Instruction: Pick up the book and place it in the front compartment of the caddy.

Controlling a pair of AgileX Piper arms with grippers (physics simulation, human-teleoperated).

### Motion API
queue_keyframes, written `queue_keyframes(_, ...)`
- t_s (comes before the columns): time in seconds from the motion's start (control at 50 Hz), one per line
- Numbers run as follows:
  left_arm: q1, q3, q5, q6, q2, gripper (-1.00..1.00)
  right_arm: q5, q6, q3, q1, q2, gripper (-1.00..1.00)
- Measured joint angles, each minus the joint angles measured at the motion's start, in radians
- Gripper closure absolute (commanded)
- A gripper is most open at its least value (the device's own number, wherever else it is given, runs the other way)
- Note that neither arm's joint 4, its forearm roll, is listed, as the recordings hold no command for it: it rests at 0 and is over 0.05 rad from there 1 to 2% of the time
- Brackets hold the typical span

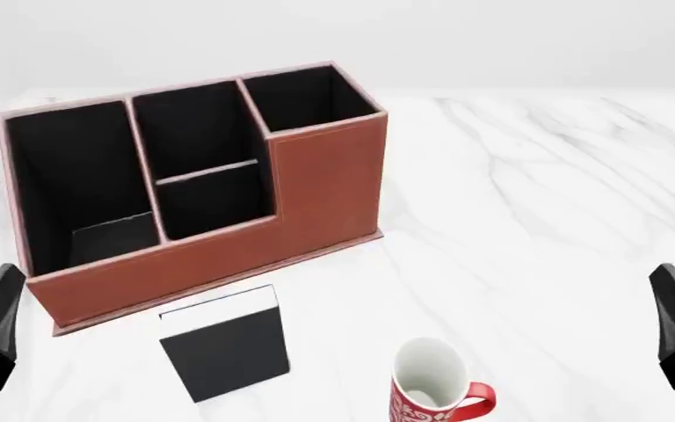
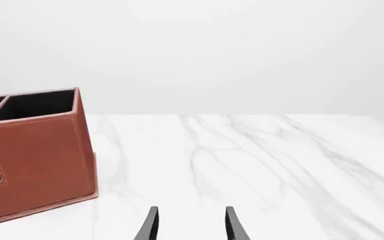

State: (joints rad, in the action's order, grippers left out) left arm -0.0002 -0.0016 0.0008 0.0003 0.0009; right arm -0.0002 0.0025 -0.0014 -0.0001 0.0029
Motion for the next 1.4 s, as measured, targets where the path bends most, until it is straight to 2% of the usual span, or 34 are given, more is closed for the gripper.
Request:
queue_keyframes(0.82, -0.005, -0.002, 0.005, 0.019, 0.007, -1.00, -0.001, 0.008, -0.003, 0.001, 0.008, -1.00)
queue_keyframes(1.02, -0.027, -0.043, 0.051, 0.007, 0.007, -1.00, -0.001, 0.008, -0.003, 0.001, 0.008, -1.00)
queue_keyframes(1.22, -0.092, -0.133, 0.119, 0.082, 0.038, -1.00, -0.001, 0.009, -0.003, 0.001, 0.008, -1.00)
queue_keyframes(1.4, -0.169, -0.246, 0.142, 0.181, 0.165, -1.00, -0.001, 0.009, -0.003, 0.001, 0.008, -1.00)
